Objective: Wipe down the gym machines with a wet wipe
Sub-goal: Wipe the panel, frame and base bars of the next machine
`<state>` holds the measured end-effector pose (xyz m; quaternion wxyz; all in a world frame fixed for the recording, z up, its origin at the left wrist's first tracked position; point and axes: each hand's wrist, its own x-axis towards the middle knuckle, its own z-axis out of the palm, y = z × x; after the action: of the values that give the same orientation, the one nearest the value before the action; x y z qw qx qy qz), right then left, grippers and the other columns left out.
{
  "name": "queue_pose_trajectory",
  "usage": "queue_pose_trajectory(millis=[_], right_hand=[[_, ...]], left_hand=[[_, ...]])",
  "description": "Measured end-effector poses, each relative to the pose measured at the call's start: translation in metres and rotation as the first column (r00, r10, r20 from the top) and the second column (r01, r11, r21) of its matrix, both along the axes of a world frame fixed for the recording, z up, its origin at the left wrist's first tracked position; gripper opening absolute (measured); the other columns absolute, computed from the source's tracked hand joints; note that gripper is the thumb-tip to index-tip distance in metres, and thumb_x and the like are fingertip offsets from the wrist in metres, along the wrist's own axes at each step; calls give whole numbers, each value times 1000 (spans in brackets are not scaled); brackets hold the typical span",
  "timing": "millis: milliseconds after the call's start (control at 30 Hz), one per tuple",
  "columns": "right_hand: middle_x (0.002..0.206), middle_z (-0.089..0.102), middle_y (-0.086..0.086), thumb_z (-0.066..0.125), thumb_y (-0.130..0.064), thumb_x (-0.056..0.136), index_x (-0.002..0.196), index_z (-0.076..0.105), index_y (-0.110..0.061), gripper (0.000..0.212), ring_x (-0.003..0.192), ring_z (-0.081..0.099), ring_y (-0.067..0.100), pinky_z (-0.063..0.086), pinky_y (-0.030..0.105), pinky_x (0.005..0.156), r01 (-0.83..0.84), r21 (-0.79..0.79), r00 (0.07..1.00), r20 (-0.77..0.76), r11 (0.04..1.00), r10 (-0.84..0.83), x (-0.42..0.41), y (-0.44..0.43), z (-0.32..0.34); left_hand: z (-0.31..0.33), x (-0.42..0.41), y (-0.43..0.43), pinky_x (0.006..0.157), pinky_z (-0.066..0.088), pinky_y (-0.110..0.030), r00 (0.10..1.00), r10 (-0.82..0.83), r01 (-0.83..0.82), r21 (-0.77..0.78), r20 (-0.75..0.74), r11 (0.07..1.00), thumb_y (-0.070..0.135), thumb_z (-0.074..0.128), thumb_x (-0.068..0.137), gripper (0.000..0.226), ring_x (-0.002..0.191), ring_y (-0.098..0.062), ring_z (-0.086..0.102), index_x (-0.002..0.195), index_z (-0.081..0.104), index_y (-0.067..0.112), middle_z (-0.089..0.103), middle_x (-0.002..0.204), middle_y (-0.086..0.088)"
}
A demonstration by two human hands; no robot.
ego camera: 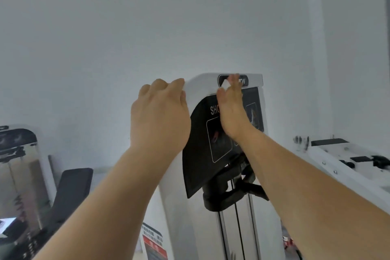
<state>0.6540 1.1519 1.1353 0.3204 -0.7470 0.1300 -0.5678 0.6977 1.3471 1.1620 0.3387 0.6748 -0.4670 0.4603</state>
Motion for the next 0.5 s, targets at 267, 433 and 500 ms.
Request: queue_pose_trajectory(millis=[267,433,500], right_hand=[[169,4,8,32,-58,91,162,14,-13,85,157,1,26,4,49,128,49,-287,998,-14,957,-55,3,3,-29],[169,-20,6,30,-46,103,161,-7,-12,78,154,-23,22,-7,47,127,12,90,995,-102,996,-3,-6,-8,-3],[168,-24,7,33,-54,94,162,-4,-7,90,152,-29,22,-13,42,125,-8,-366,989,-142,931,-47,-12,6,-31]], left_hand=[[-1,1,-2,68,39,-40,999,36,-36,0,23,999,16,41,99,30,87,-32,49,114,65,10,61,94,-10],[-1,-1,-2,68,50,-47,993,75,-79,36,95,996,10,45,94,35,85,-38,54,123,64,9,63,96,-11],[-1,-2,-4,64,51,-46,981,130,-137,44,146,990,8,44,89,37,82,-39,57,121,63,6,64,94,-12]])
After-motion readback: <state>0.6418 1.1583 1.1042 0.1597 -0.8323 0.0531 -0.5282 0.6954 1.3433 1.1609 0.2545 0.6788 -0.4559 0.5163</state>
